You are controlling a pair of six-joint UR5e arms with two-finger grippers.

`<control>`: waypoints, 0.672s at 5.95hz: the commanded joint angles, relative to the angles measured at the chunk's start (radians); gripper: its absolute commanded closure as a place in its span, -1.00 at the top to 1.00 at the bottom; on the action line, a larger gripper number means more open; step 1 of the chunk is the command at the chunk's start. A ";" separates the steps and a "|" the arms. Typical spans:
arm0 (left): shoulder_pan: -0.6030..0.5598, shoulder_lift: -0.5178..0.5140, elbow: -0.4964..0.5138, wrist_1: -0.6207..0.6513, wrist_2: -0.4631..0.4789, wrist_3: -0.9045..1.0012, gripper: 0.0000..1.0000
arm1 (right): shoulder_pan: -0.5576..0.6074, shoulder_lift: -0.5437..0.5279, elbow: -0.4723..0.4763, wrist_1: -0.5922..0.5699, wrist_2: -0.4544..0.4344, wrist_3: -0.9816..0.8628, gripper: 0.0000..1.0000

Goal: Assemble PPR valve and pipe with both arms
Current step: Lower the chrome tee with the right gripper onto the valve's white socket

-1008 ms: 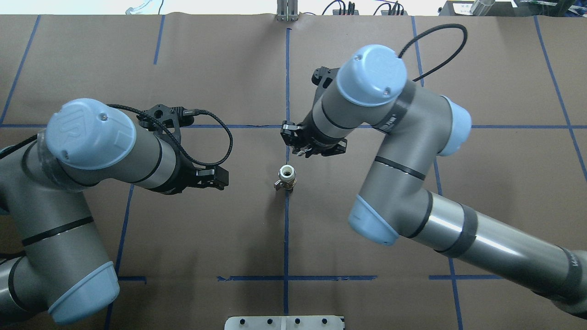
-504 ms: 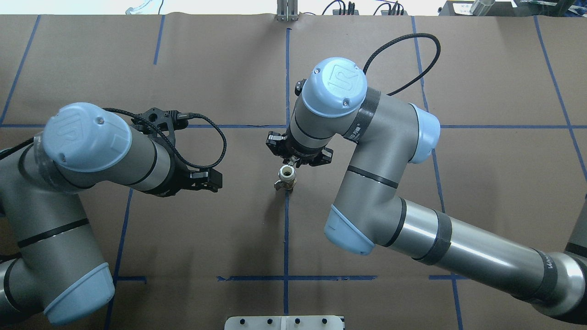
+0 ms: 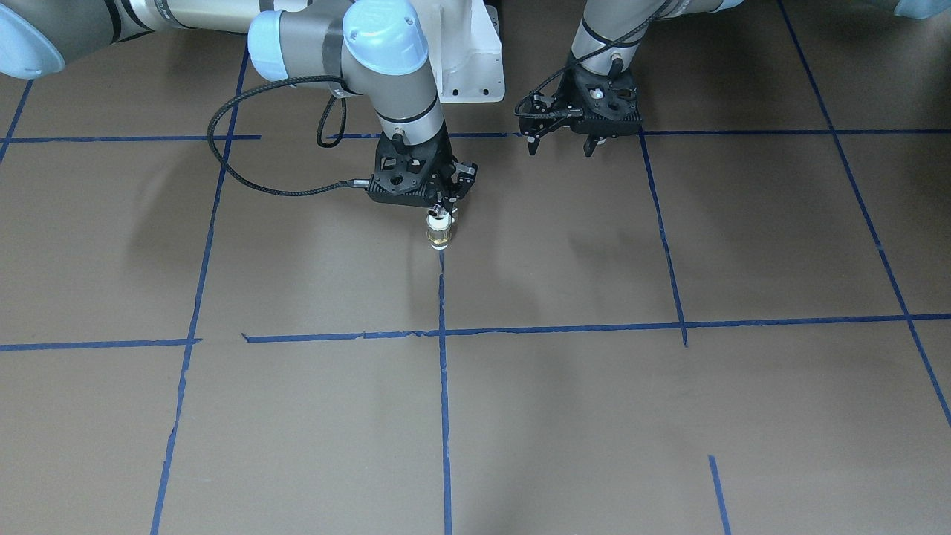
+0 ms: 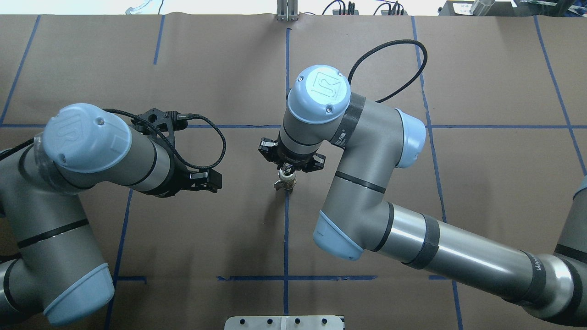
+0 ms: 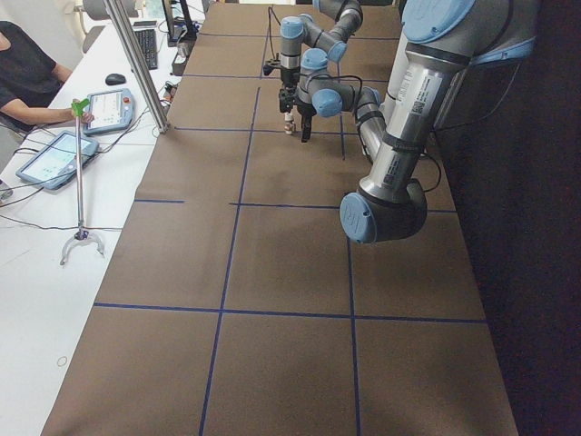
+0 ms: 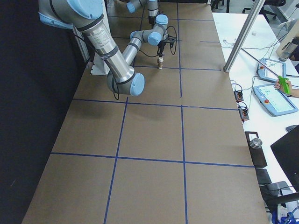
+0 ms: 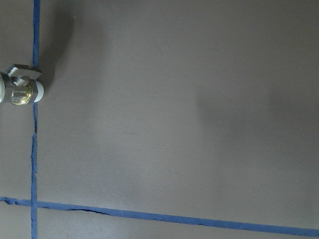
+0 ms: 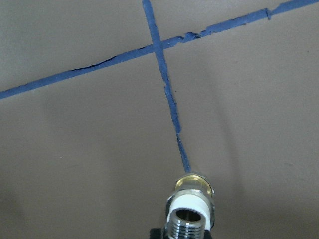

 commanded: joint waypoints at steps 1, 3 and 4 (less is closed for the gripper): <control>0.001 -0.001 0.000 0.000 0.000 0.000 0.91 | -0.001 -0.001 -0.007 0.000 -0.004 -0.001 -0.97; -0.001 -0.002 0.000 0.000 0.000 0.000 0.91 | -0.004 -0.001 -0.016 0.000 -0.011 -0.001 -0.97; 0.001 -0.002 0.000 0.000 0.000 0.000 0.91 | -0.007 -0.004 -0.016 0.000 -0.011 -0.001 -0.97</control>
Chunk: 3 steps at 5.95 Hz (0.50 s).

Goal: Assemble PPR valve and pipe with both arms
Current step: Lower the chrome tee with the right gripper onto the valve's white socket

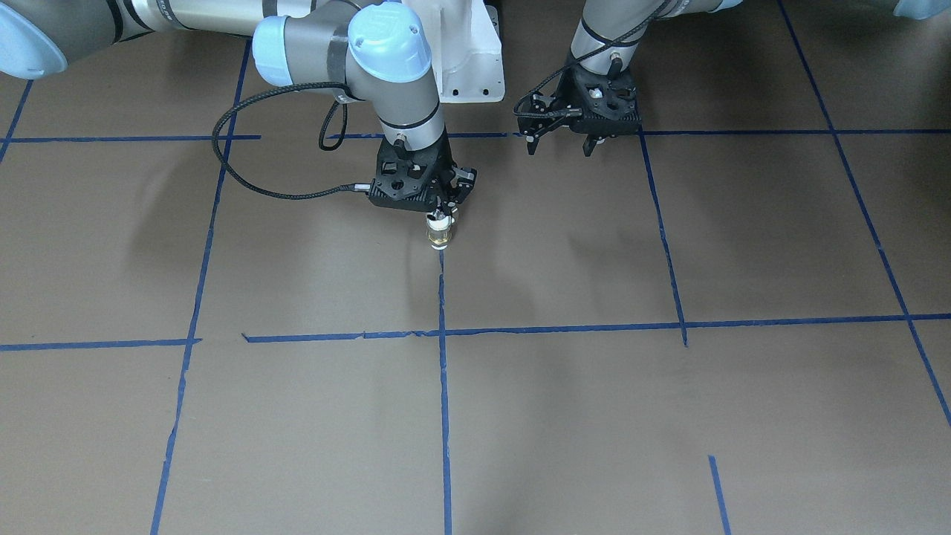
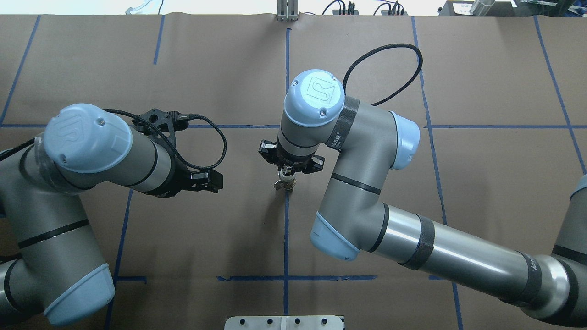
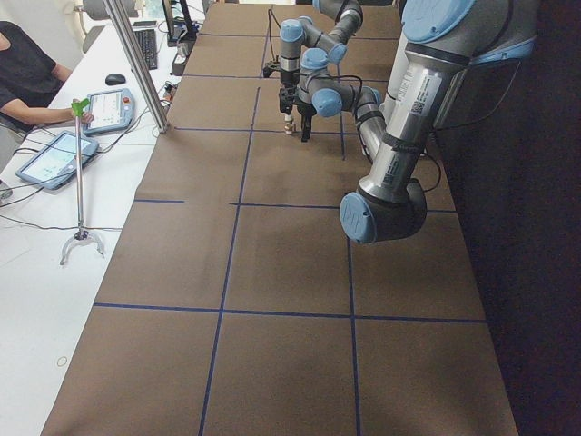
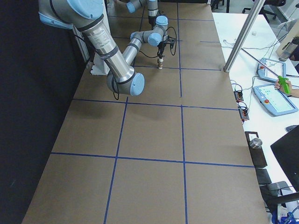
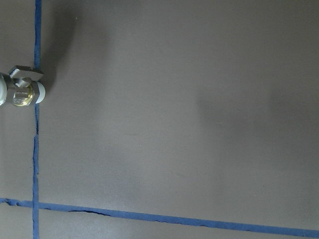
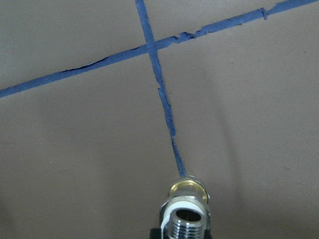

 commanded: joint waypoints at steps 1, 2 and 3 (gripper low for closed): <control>-0.001 0.000 0.000 0.000 0.000 0.000 0.91 | -0.004 -0.003 -0.001 0.000 -0.004 0.000 -0.96; 0.001 0.000 0.000 0.000 0.000 0.000 0.91 | -0.004 -0.005 -0.003 0.000 -0.004 0.000 -0.80; -0.001 0.000 -0.002 0.000 0.000 0.000 0.91 | -0.004 -0.005 -0.003 0.000 -0.004 -0.002 0.03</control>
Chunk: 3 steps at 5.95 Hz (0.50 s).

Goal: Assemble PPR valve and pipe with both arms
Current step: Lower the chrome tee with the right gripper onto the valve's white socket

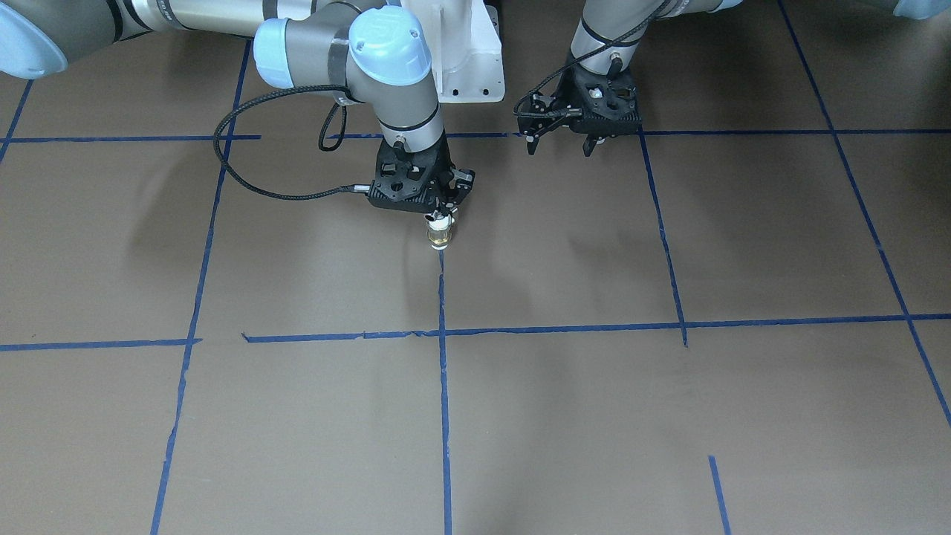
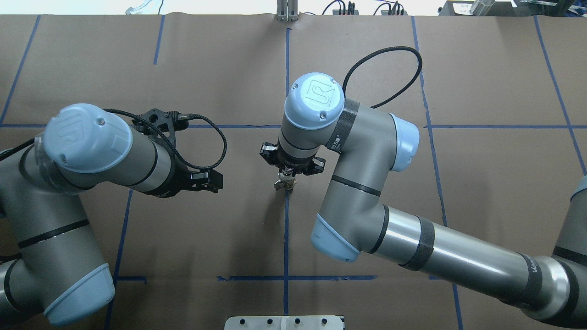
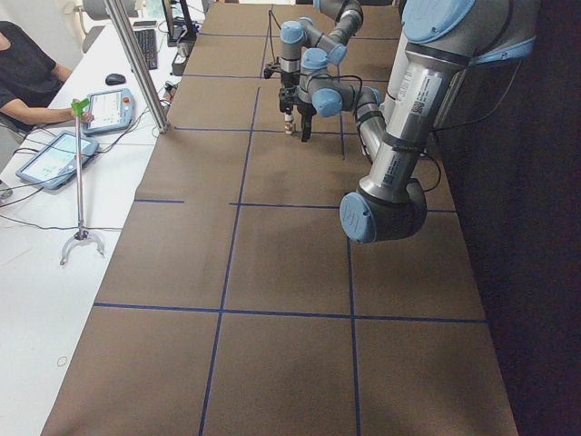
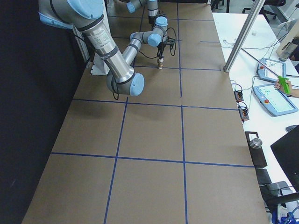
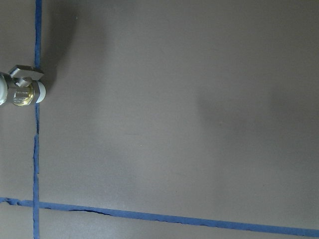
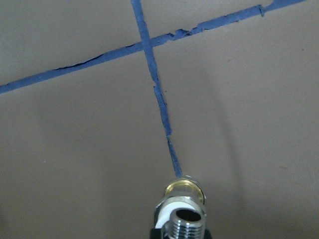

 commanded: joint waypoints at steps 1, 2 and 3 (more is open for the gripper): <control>-0.001 0.000 -0.001 0.000 0.000 0.000 0.91 | -0.002 0.001 -0.002 0.000 0.000 -0.001 0.38; -0.001 0.002 -0.007 0.000 0.000 0.000 0.91 | -0.002 0.001 -0.004 0.000 0.000 -0.001 0.47; -0.001 0.002 -0.007 0.000 0.000 -0.002 0.91 | -0.002 0.002 -0.004 0.000 0.000 0.000 0.51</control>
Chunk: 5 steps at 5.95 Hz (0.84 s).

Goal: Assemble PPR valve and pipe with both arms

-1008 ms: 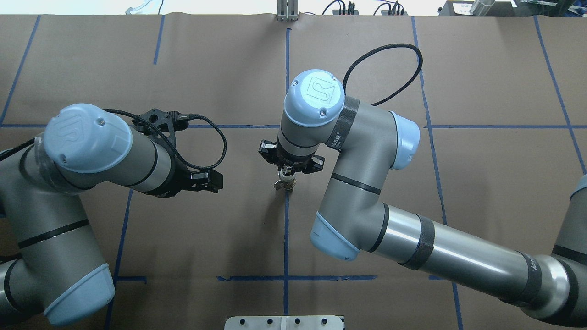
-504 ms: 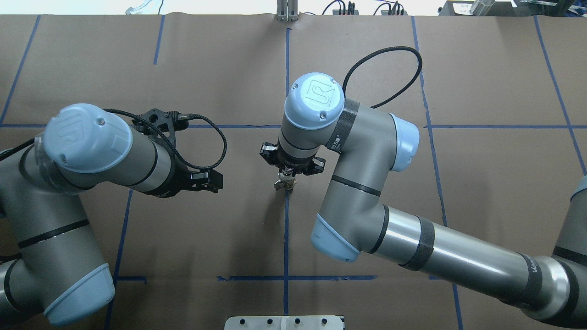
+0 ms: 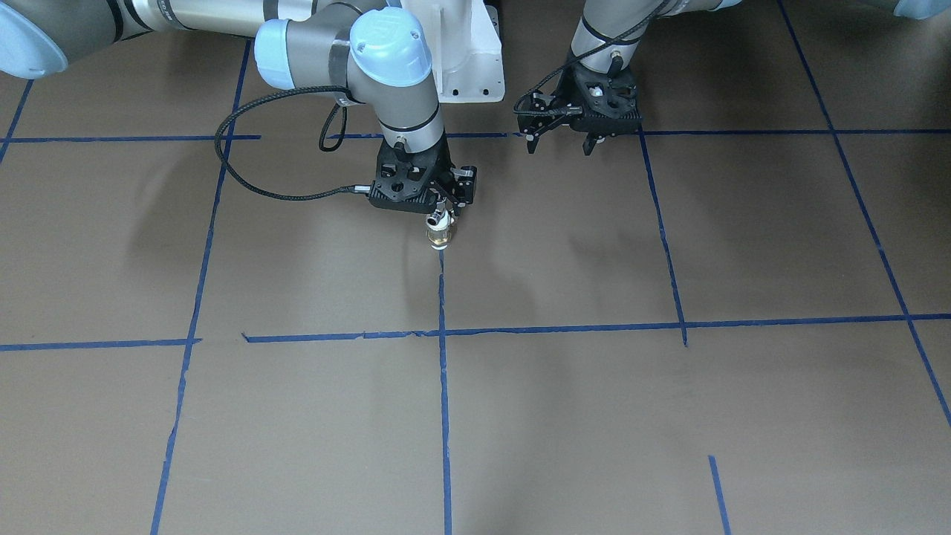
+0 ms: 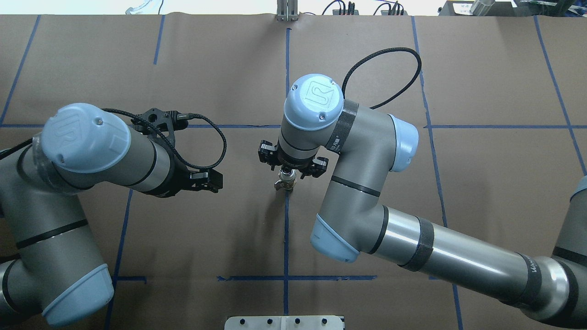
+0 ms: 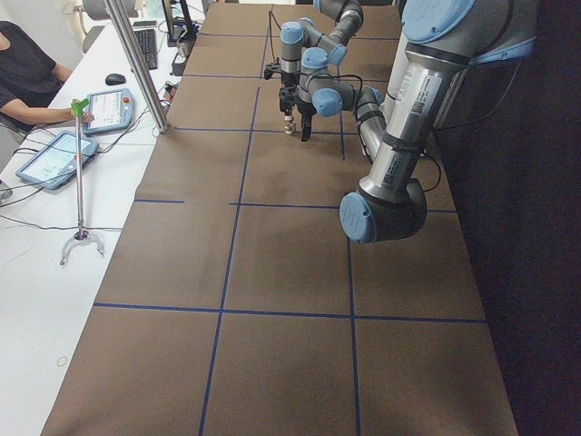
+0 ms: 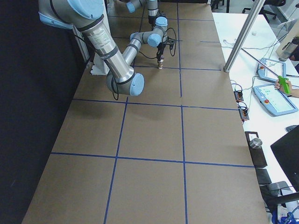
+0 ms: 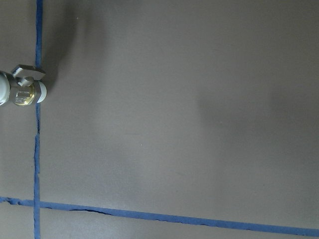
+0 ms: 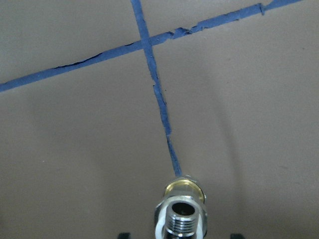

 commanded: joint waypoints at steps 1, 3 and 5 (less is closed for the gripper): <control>0.000 0.002 -0.001 0.000 0.000 0.000 0.91 | 0.001 0.003 0.012 0.005 -0.015 0.000 0.90; 0.000 0.033 0.000 -0.002 -0.002 0.005 0.93 | 0.065 -0.102 0.214 0.003 -0.005 -0.002 0.98; -0.003 0.101 -0.009 -0.014 -0.006 0.093 0.97 | 0.124 -0.384 0.463 0.017 0.050 -0.045 0.99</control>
